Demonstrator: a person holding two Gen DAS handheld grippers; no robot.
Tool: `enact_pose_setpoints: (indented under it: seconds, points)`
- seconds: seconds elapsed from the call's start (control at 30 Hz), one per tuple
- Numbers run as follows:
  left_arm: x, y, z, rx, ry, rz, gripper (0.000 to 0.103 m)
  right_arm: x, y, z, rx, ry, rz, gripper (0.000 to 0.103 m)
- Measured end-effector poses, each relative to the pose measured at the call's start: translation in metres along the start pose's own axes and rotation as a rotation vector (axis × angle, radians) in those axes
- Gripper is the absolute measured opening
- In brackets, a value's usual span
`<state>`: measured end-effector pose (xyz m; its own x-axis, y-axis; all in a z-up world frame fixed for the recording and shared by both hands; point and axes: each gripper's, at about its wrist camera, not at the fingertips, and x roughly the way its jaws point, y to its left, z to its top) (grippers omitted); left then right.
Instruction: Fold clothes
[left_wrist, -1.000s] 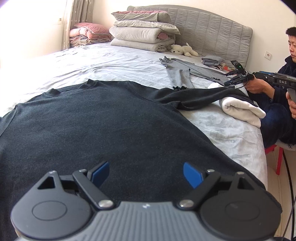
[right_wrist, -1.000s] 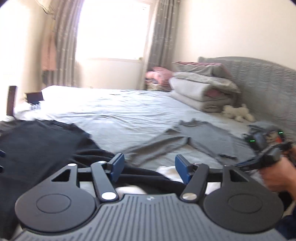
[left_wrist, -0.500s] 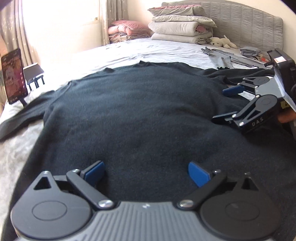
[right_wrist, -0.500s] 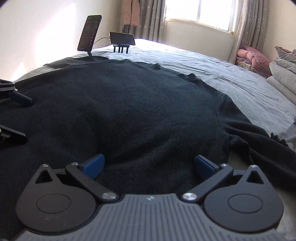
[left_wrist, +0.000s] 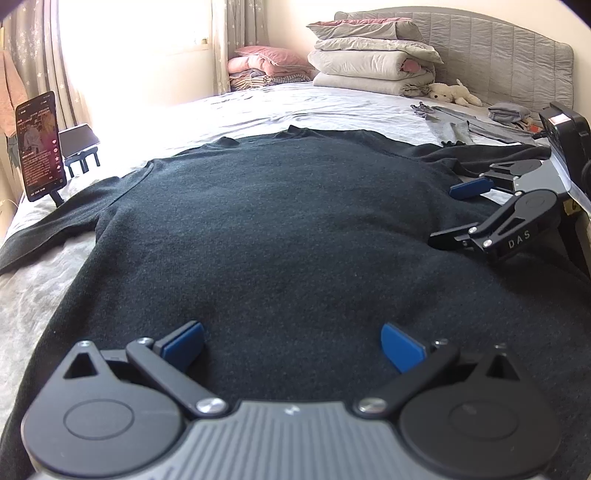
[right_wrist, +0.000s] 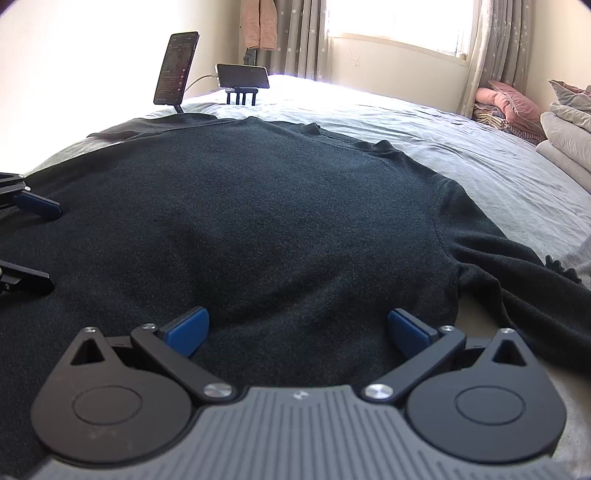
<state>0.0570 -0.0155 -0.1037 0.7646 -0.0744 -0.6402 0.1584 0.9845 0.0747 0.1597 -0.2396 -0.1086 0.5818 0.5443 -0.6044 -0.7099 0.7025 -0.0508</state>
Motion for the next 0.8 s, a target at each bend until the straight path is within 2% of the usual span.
enact_pose_setpoints:
  seconds: [0.17, 0.3, 0.47, 0.6, 0.8]
  points:
    - [-0.003, -0.004, -0.003, -0.003, -0.025, 0.036, 0.103, -0.003, 0.000, -0.001, 0.001, 0.000, 0.000, 0.103]
    - [-0.001, 0.001, -0.001, -0.036, -0.004, 0.024, 0.103, -0.002, 0.000, -0.001, 0.001, 0.000, 0.000, 0.103]
    - [0.000, -0.010, 0.003, -0.073, 0.026, 0.099, 0.103, -0.001, 0.000, -0.001, 0.000, 0.001, -0.001, 0.103]
    - [0.000, -0.005, 0.002, -0.107, 0.030, 0.087, 0.103, -0.001, 0.000, -0.001, 0.000, 0.001, -0.001, 0.103]
    - [-0.001, -0.008, -0.002, -0.093, 0.007, 0.096, 0.103, 0.000, 0.000, 0.000, 0.000, 0.002, -0.001, 0.103]
